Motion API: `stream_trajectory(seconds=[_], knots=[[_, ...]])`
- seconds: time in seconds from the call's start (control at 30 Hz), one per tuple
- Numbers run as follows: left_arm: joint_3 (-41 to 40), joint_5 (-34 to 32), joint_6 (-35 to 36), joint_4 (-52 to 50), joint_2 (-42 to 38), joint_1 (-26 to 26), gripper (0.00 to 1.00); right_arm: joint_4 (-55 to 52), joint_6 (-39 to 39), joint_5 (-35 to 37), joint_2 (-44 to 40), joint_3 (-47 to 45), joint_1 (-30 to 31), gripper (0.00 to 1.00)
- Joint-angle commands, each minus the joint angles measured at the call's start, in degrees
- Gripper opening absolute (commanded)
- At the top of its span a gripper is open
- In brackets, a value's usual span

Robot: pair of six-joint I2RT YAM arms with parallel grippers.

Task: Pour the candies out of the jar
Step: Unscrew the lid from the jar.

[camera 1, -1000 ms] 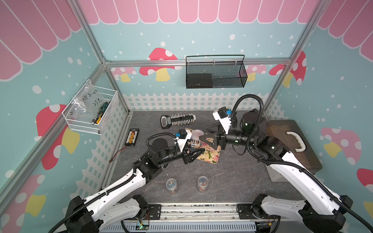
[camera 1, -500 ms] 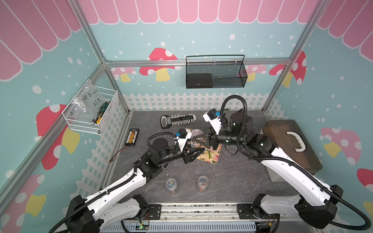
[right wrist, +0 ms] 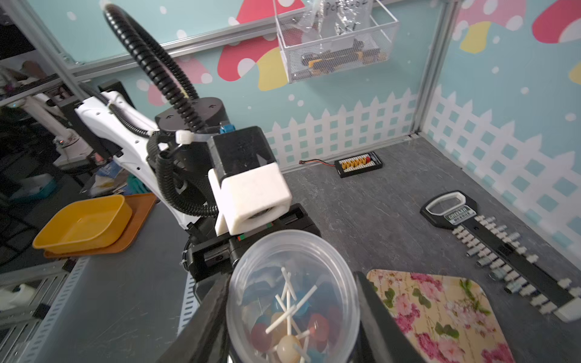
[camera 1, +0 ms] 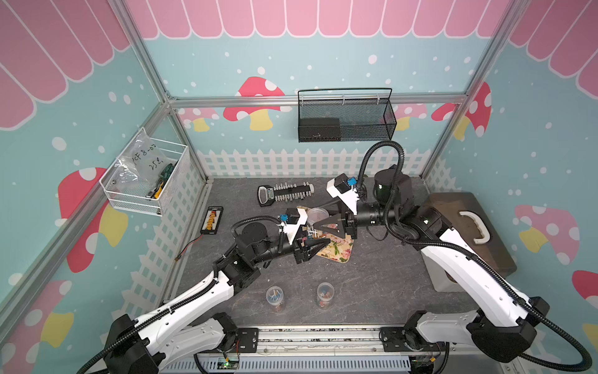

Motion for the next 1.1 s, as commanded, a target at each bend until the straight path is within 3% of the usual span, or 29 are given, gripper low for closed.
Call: stream_trajectory(seconds=[0.0, 0.13, 0.2, 0.27, 0.37, 0.47, 0.63, 0.77, 1.07], knots=[[1.9, 0.6, -2.7, -5.1, 0.3, 0.6, 0.38, 1.2, -11.1, -14.2, -0.3, 3.4, -2.4, 0.33], [1.7, -0.2, -2.2, -4.8, -0.3, 0.5, 0.38, 1.2, -9.8, -16.8, 1.6, 4.3, -3.8, 0.34], [1.7, -0.3, -2.0, -4.9, -0.2, 0.5, 0.38, 1.2, -8.8, -16.5, 1.8, 4.3, -3.8, 0.45], [1.9, -0.2, -1.9, -5.2, -0.1, 0.5, 0.38, 1.4, -6.7, -14.6, 1.1, 4.2, -3.8, 0.65], [1.5, -0.5, -2.0, -4.9, -0.2, 0.5, 0.38, 4.2, -0.7, -11.5, -1.7, 1.8, -3.5, 0.71], [0.5, -1.2, -2.5, -3.4, -0.1, 0.5, 0.38, 9.0, 7.0, -3.5, -5.7, -3.0, -3.2, 0.73], [-0.1, -1.3, -2.8, -2.3, 0.0, 0.6, 0.38, 4.2, 14.8, 12.3, -8.0, -2.9, -3.1, 0.73], [-0.4, -1.4, -2.1, -2.4, 0.0, 0.5, 0.39, 6.5, 19.6, 14.4, -8.9, -4.1, -1.5, 0.73], [-0.4, -0.8, -2.1, -2.5, 0.5, 0.6, 0.39, 3.6, 20.2, 21.0, -6.0, -4.0, 5.0, 0.72]])
